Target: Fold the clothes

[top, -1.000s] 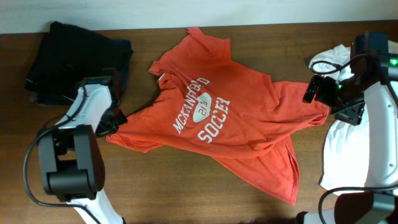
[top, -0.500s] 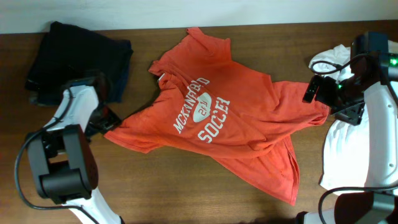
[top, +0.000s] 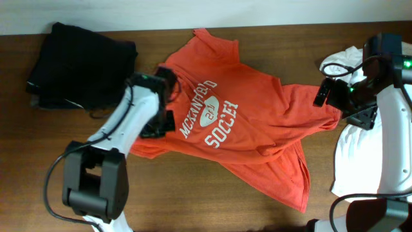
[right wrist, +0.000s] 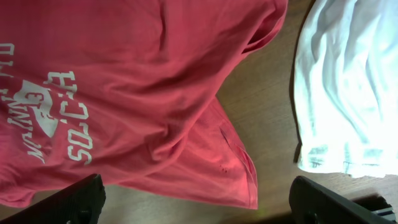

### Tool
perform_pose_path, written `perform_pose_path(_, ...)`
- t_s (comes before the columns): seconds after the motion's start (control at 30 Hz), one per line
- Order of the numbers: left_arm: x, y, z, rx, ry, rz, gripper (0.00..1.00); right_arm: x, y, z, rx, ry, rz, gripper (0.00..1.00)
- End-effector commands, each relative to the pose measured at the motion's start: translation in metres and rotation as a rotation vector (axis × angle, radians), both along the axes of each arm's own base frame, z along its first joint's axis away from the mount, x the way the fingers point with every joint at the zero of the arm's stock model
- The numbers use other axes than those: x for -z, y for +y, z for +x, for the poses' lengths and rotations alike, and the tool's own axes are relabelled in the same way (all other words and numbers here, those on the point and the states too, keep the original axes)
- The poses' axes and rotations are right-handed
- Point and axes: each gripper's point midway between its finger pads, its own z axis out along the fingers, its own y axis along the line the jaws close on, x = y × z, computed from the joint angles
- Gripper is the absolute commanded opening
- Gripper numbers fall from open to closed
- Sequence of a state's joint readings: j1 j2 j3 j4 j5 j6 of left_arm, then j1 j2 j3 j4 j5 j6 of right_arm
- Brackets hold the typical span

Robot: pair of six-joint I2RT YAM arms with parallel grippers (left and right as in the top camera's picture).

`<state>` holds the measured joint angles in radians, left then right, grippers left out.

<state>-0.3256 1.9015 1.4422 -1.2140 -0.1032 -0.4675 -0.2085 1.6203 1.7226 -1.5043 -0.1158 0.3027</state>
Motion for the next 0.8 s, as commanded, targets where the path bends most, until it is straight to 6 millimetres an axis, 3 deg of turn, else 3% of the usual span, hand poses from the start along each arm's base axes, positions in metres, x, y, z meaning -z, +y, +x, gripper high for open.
perform_pose_path(0.0, 0.024, -0.015, -0.031, 0.057, 0.066, -0.026, 0.00, -0.006, 0.002, 0.000, -0.013, -0.019, -0.001, 0.98)
perform_pose_path(0.13, 0.044, -0.016, -0.033, 0.055, 0.047, -0.042, 0.01, -0.006, 0.002, 0.000, -0.013, -0.019, -0.001, 0.98)
perform_pose_path(0.3, 0.071, -0.018, -0.008, 0.057, -0.105, -0.061, 0.01, -0.006, 0.002, 0.000, -0.013, -0.019, -0.001, 0.98)
perform_pose_path(0.47, 0.053, -0.011, 0.023, 0.058, -0.213, 0.005, 0.01, -0.006, 0.002, 0.000, -0.013, -0.019, -0.001, 0.98)
perform_pose_path(0.57, 0.048, 0.000, -0.002, 0.100, -0.115, 0.043, 0.01, -0.006, 0.002, 0.000, -0.013, -0.019, -0.001, 0.98)
perform_pose_path(0.63, 0.025, 0.002, -0.006, 0.162, -0.131, 0.038, 0.02, -0.006, 0.002, 0.000, -0.013, -0.019, -0.001, 0.98)
perform_pose_path(0.67, 0.020, 0.003, -0.008, 0.201, -0.131, 0.037, 0.10, -0.006, 0.002, 0.000, -0.013, -0.019, -0.001, 0.98)
perform_pose_path(0.7, 0.017, 0.004, -0.011, 0.258, -0.116, 0.039, 0.44, -0.006, 0.002, 0.000, -0.013, -0.019, -0.001, 0.98)
perform_pose_path(0.77, 0.023, 0.008, -0.020, 0.262, -0.086, 0.047, 0.52, -0.006, 0.002, 0.000, -0.013, -0.019, -0.001, 0.98)
